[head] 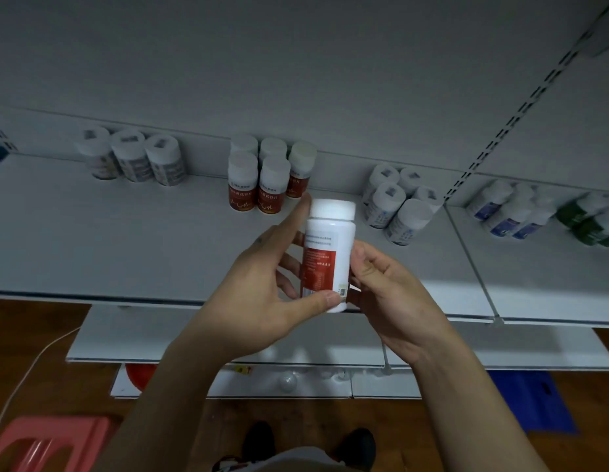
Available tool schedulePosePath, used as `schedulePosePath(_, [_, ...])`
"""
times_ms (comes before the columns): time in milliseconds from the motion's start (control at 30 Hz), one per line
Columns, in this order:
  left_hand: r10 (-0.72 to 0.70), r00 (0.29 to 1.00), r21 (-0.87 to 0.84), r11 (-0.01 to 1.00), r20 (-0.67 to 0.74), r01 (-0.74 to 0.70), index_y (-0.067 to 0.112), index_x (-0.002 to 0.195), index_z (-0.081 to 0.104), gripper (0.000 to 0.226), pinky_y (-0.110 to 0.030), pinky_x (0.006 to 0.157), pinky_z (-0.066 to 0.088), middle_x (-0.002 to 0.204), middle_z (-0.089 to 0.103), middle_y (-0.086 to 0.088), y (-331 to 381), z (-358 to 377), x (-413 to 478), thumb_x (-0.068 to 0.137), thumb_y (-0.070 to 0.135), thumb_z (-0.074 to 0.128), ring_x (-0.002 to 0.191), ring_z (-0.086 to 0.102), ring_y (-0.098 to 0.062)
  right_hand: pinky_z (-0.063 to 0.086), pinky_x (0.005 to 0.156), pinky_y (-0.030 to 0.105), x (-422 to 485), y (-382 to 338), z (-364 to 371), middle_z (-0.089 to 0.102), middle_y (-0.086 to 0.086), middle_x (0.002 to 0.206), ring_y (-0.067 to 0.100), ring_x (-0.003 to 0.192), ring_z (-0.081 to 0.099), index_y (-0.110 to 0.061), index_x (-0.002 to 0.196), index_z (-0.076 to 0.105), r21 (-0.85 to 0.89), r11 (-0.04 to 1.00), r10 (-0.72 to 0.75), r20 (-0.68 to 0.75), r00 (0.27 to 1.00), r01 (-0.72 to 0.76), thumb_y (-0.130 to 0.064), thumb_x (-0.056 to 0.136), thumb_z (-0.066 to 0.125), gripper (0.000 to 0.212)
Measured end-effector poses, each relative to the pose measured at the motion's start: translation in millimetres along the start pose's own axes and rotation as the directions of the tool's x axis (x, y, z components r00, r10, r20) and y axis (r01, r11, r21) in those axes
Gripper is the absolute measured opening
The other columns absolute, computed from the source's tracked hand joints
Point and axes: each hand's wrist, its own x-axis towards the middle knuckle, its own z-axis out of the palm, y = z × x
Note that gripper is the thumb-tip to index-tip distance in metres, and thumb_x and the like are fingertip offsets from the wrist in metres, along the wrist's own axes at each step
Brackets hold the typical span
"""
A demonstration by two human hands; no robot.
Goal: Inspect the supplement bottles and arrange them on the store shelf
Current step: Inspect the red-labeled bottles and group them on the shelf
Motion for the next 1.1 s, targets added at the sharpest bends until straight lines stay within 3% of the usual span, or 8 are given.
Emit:
schedulePosePath(200, [-0.001,1.0,-0.047,0.999,0.022,0.002,0.047,0.15,0.023,0.097,-0.022,0.073,0.054,0.12,0.052,0.03,1.8,7.9,-4.1,0.077,0.025,0.082,0.094,0.06,-0.006,0.048,0.094,0.047,-7.2,0.2,-8.9,0.068,0.024,0.116,0.047,0.109,0.061,-0.007,0.125,0.062,-0.001,1.0,0.005,0.022,1.0,-0.005,-0.031,0.094,0.05,0.041])
schedulePosePath(300, [-0.013,1.0,-0.085,0.996,-0.004,0.013,0.041,0.149,0.031,0.091,-0.027,0.077,0.057,0.125,0.054,0.017,0.4,11.9,-4.9,0.077,0.02,0.081,0.103,0.06,-0.004,0.049,0.087,0.04,-7.9,-0.2,-9.9,0.07,0.022,0.112,0.039,0.1,0.065,-0.005,0.119,0.065,0.003,1.0,0.007,0.022,1.0,-0.007,-0.034,0.092,0.053,0.042])
schedulePosePath(433, [-0.047,0.999,-0.004,0.999,0.026,0.047,0.039,0.152,0.023,0.103,-0.019,0.074,0.055,0.116,0.045,0.011,2.6,11.8,-3.3,0.068,0.051,0.081,0.106,0.053,0.0,0.053,0.081,0.029,-5.4,-2.2,-5.8,0.072,0.018,0.109,0.027,0.094,0.068,-0.005,0.114,0.067,0.039,0.999,0.002,-0.021,1.0,-0.002,-0.036,0.08,0.068,0.046])
schedulePosePath(533, [-0.109,0.991,0.067,0.992,0.077,0.104,0.039,0.154,0.01,0.128,-0.013,0.077,0.05,0.115,0.04,0.011,6.9,13.7,-2.5,0.048,0.062,0.078,0.105,0.047,0.002,0.055,0.082,0.036,-5.2,1.0,-1.0,0.07,0.018,0.104,0.028,0.093,0.067,-0.003,0.118,0.062,0.101,0.995,0.016,-0.048,0.999,-0.011,-0.03,0.075,0.068,0.051])
schedulePosePath(700, [-0.087,0.996,-0.063,0.994,-0.007,0.087,0.042,0.151,0.021,0.111,-0.01,0.071,0.049,0.119,0.05,0.02,5.7,15.1,-4.4,0.062,0.029,0.087,0.098,0.057,0.008,0.054,0.079,0.033,-7.3,1.6,-6.5,0.068,0.017,0.107,0.024,0.098,0.066,-0.007,0.117,0.059,0.112,0.993,-0.014,-0.06,0.998,0.021,-0.03,0.087,0.058,0.038])
schedulePosePath(833, [-0.074,0.997,-0.151,0.986,0.006,0.074,0.049,0.141,0.038,0.092,-0.019,0.079,0.053,0.123,0.057,0.023,6.2,11.7,-4.4,0.064,0.027,0.084,0.102,0.064,0.0,0.055,0.083,0.032,-7.8,0.2,-13.5,0.07,0.015,0.105,0.025,0.098,0.068,-0.007,0.131,0.052,0.094,0.995,-0.026,-0.011,1.0,0.027,-0.017,0.087,0.056,0.045])
schedulePosePath(1000, [-0.028,0.999,-0.102,0.994,0.019,0.03,0.041,0.145,0.037,0.091,-0.018,0.08,0.052,0.125,0.059,0.02,2.6,10.7,-5.2,0.067,0.047,0.083,0.119,0.054,0.0,0.057,0.079,0.032,-7.5,-3.7,-13.0,0.071,0.014,0.106,0.024,0.094,0.068,-0.007,0.124,0.061,0.035,0.998,-0.057,-0.033,0.998,0.058,-0.016,0.086,0.064,0.039])
schedulePosePath(1100, [-0.08,0.996,-0.058,0.995,0.041,0.083,0.044,0.143,0.038,0.098,-0.019,0.078,0.052,0.121,0.053,0.018,2.2,10.4,-2.9,0.058,0.064,0.082,0.108,0.055,0.001,0.057,0.085,0.033,-7.3,-4.2,-11.7,0.072,0.018,0.108,0.028,0.095,0.069,-0.006,0.117,0.067,0.02,0.999,-0.037,-0.02,0.999,0.037,-0.018,0.077,0.07,0.042])
